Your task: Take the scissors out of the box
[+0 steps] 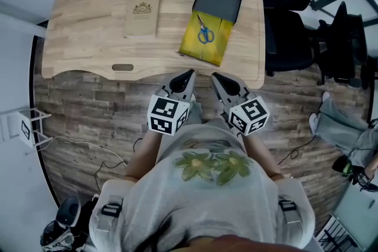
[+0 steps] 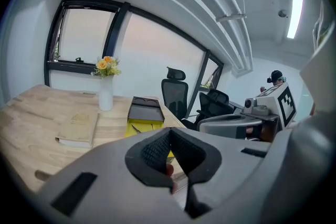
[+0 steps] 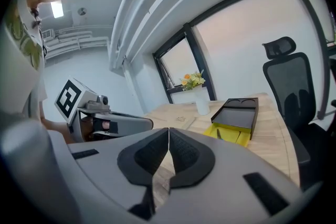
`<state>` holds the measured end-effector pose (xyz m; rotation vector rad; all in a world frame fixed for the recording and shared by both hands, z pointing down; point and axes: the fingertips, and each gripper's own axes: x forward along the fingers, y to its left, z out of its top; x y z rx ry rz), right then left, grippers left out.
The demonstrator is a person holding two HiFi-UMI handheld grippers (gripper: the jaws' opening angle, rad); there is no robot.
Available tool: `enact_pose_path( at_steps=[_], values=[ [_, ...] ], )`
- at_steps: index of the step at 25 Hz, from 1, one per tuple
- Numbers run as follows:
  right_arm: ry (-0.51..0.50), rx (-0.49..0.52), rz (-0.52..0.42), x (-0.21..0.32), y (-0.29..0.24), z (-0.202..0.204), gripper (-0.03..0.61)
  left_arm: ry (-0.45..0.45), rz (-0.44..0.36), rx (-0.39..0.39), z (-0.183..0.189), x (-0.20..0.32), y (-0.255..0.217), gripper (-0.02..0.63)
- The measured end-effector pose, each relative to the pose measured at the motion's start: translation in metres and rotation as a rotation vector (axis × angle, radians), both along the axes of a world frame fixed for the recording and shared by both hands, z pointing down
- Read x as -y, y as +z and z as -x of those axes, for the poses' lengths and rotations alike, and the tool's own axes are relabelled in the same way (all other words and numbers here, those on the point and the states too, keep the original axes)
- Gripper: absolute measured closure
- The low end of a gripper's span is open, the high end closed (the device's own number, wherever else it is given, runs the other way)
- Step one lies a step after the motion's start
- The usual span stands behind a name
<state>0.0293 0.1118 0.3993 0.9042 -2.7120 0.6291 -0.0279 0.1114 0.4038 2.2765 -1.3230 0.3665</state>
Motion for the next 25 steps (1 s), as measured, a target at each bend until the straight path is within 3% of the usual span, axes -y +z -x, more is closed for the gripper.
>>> enact_pose_path(
  at_steps=[11, 25],
  values=[
    [0.094, -0.073, 0.024, 0.044, 0.026, 0.02, 0.569, 0.06, 0.028, 0.001, 0.03, 0.035, 0.02, 0.609],
    [0.111, -0.116, 0.105, 0.083, 0.053, 0.035, 0.568, 0.068, 0.086, -0.017, 0.041, 0.061, 0.04, 0.609]
  ],
)
